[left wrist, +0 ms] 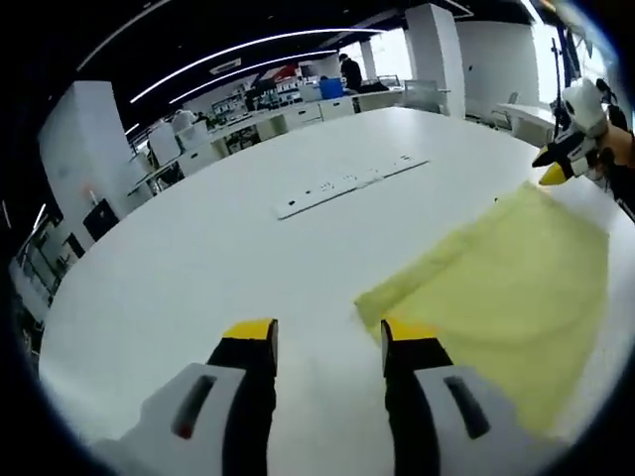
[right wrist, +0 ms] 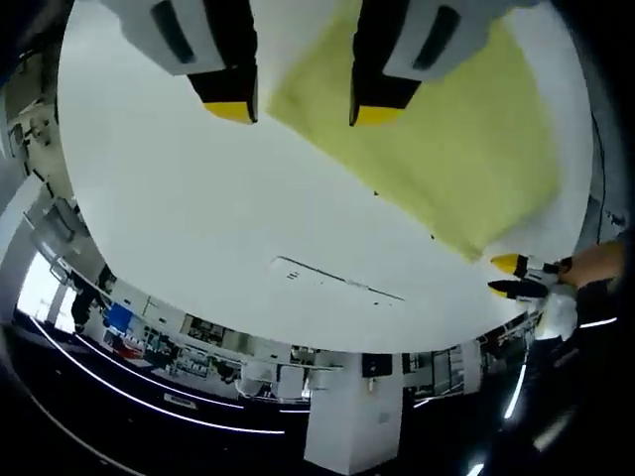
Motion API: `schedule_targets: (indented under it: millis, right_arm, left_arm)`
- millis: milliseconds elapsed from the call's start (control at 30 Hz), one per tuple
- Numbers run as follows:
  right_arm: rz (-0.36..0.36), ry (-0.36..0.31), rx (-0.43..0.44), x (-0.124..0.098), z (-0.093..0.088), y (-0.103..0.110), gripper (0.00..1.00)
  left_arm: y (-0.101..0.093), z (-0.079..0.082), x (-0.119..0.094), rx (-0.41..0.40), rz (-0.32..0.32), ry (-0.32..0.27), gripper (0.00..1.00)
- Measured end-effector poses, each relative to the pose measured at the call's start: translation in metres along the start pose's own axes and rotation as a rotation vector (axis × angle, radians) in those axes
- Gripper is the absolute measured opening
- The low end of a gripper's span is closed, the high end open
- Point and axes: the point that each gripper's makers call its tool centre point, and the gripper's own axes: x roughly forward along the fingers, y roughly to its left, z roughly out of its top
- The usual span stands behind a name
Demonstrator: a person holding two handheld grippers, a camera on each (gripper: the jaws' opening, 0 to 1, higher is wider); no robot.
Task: Fold the garment on the visible template until the final outline fits inside the template.
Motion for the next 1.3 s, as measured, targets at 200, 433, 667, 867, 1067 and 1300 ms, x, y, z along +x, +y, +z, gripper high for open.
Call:
schedule_targets:
  millis: [200,433,667,867,1067,1300]
  right_arm:
    - [0.036,-0.014,0.041,-0.018,-0.001,0.011,0.5]
    - [0.064,-0.01,0.078,-0.037,-0.01,0.025,0.58]
    - [0.097,0.006,0.07,-0.053,-0.031,0.042,0.64]
    - [0.133,0.016,0.081,-0.065,-0.048,0.056,0.64]
    - [0.16,0.027,0.102,-0.076,-0.068,0.066,0.57]
    - [0.177,0.037,0.12,-0.087,-0.089,0.074,0.44]
  left_arm:
    - [-0.022,-0.005,-0.019,-0.023,-0.085,-0.03,0.58]
    - [-0.041,-0.02,-0.042,-0.067,-0.163,-0.029,0.74]
    - [-0.059,-0.034,-0.063,-0.051,-0.212,-0.044,0.79]
    - [-0.068,-0.047,-0.073,-0.085,-0.219,-0.046,0.72]
    - [-0.076,-0.06,-0.081,-0.112,-0.236,-0.025,0.63]
    - [-0.088,-0.068,-0.087,-0.144,-0.284,-0.032,0.44]
